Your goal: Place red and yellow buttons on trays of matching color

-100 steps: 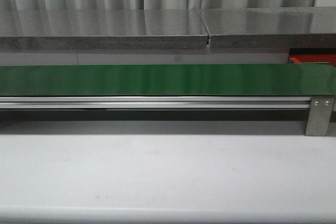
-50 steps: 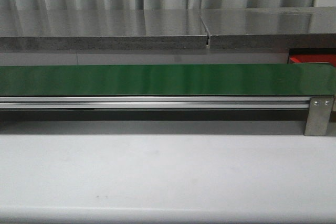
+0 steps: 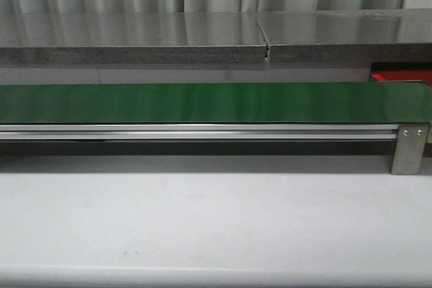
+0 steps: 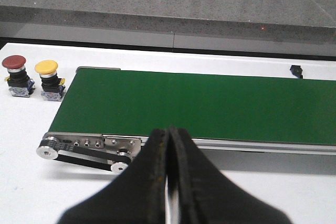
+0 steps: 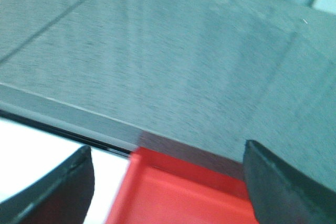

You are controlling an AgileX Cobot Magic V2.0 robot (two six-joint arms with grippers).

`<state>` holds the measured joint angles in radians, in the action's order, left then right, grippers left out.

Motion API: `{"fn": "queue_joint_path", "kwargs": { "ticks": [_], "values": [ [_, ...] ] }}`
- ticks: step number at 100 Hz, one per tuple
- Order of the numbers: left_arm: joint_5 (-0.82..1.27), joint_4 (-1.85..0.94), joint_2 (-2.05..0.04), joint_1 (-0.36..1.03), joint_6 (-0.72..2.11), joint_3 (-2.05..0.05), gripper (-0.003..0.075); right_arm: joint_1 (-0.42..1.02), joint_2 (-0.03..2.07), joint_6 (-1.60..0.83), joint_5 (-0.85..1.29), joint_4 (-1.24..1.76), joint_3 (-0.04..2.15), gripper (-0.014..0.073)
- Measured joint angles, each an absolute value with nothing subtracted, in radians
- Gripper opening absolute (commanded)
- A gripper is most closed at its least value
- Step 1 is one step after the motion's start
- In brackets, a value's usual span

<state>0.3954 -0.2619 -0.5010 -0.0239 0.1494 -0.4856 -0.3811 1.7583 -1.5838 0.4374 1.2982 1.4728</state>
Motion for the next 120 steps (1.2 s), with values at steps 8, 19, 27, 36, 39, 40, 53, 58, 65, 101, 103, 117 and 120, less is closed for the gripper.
{"fn": "queue_joint_path", "kwargs": {
  "ticks": [8,19,27,36,39,40,53,58,65,101,103,117,120],
  "values": [
    [0.395,-0.262,-0.501,-0.024,0.149,-0.486,-0.002,-0.315,1.69,-1.555,0.399,1.252,1.432,0.0577],
    [0.395,-0.262,-0.501,-0.024,0.149,-0.486,-0.002,-0.247,1.581,-1.52,0.348,1.229,1.35,0.0575],
    [0.395,-0.262,-0.501,-0.024,0.149,-0.486,-0.002,-0.216,1.495,-1.497,0.321,1.229,1.278,0.0573],
    [0.395,-0.262,-0.501,-0.024,0.149,-0.486,-0.002,-0.207,1.408,-1.484,0.296,1.231,1.196,0.0573],
    [0.395,-0.262,-0.501,-0.024,0.149,-0.486,-0.002,-0.207,1.377,-1.482,0.281,1.233,1.166,0.0573],
    [0.395,-0.262,-0.501,-0.024,0.149,-0.486,-0.002,-0.207,1.362,-1.48,0.277,1.233,1.151,0.0573],
    [0.395,-0.262,-0.501,-0.024,0.149,-0.486,-0.002,-0.207,1.21,-1.479,0.219,1.237,1.0,0.0573],
    [0.395,-0.262,-0.501,-0.024,0.149,-0.486,-0.002,-0.207,1.151,-1.478,0.212,1.239,0.952,0.0573],
    [0.395,-0.262,-0.501,-0.024,0.149,-0.486,-0.002,-0.207,1.069,-1.478,0.212,1.241,0.875,0.0573],
    [0.395,-0.264,-0.501,-0.024,0.149,-0.486,-0.002,-0.207,0.766,-1.477,0.177,1.331,0.622,0.0221],
    [0.395,-0.264,-0.501,-0.024,0.149,-0.486,-0.002,-0.207,0.758,-1.477,0.177,1.333,0.617,0.0183],
    [0.395,-0.266,-0.501,-0.024,0.149,-0.486,-0.002,-0.207,0.739,-1.477,0.197,1.338,0.596,-0.0042],
    [0.395,-0.266,-0.501,-0.024,0.149,-0.486,-0.002,-0.207,0.739,-1.477,0.205,1.338,0.592,-0.0074]
  ]
}}
